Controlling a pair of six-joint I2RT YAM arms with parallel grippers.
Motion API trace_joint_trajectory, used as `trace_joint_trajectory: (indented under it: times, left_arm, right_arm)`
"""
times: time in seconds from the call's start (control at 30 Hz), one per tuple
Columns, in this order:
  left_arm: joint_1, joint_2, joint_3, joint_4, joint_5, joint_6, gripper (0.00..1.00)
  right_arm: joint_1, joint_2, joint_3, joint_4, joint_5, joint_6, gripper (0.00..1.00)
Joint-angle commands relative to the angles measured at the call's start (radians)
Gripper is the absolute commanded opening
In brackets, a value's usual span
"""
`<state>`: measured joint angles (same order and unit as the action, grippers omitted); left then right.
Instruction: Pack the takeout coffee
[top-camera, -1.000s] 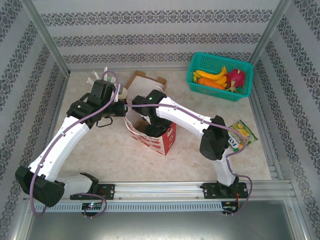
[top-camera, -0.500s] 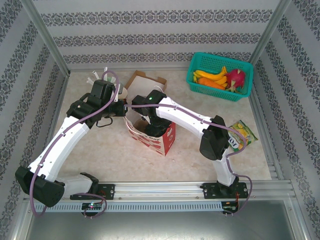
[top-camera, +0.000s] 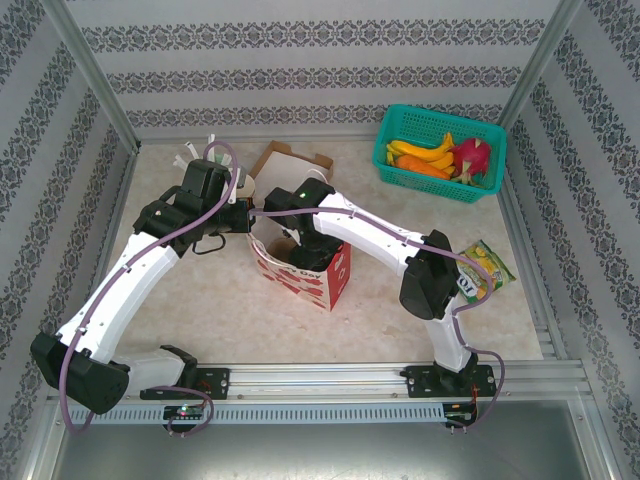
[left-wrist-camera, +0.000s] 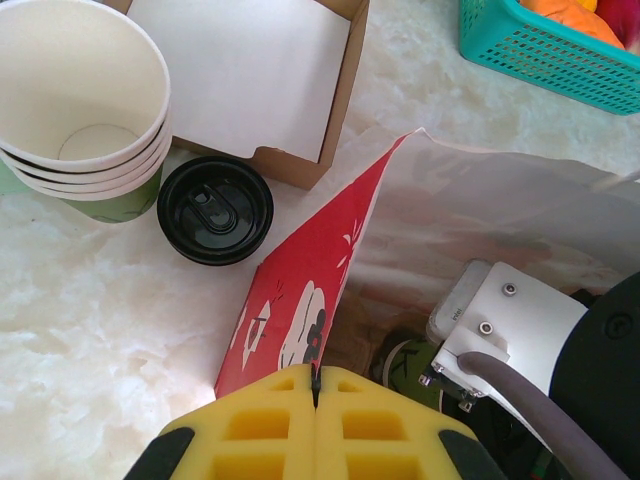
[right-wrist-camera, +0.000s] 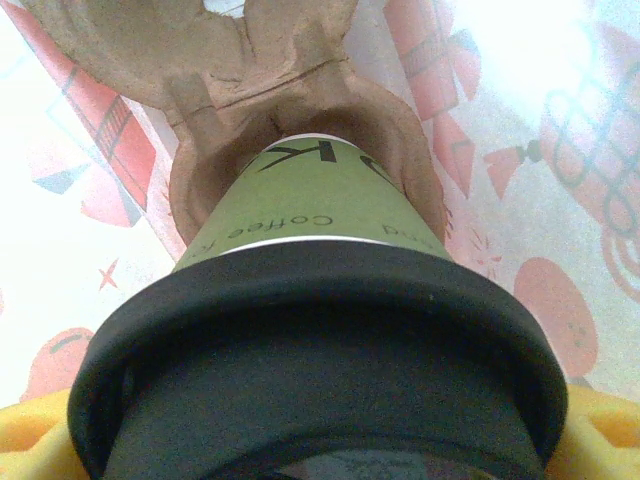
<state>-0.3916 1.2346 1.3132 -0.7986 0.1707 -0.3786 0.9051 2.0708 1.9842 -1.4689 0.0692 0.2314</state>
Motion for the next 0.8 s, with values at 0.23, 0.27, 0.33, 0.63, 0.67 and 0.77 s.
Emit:
trace_joint_trajectory:
  times: [0.23,0.27,0.33,0.63,0.67,0.77]
  left_arm:
    - [-0.006,0.004,0.017,0.015,0.001,0.01,0.0]
    - [-0.006,0.004,0.018,0.015,0.002,0.01,0.0]
    - [-0.006,0.004,0.017,0.016,0.001,0.01,0.0]
    - [-0.006,0.003,0.018,0.015,0.001,0.01,0.0]
    - [-0.006,0.004,0.018,0.016,0.001,0.011,0.0]
    - [-0.006,0.005,0.017,0.015,0.003,0.01,0.0]
  right_arm:
    - [-0.005,-0.022,-0.01,0.018,0.0,0.0,0.52]
    - [-0.006,-0.022,-0.01,0.018,-0.001,0.002,0.52]
    - [-0.006,-0.02,-0.013,0.018,-0.001,0.0,0.52]
    - [-0.006,-0.017,-0.019,0.019,-0.007,-0.001,0.52]
    - [-0.006,-0.018,-0.018,0.019,-0.008,-0.001,0.52]
    - [-0.006,-0.017,-0.016,0.019,-0.007,-0.001,0.52]
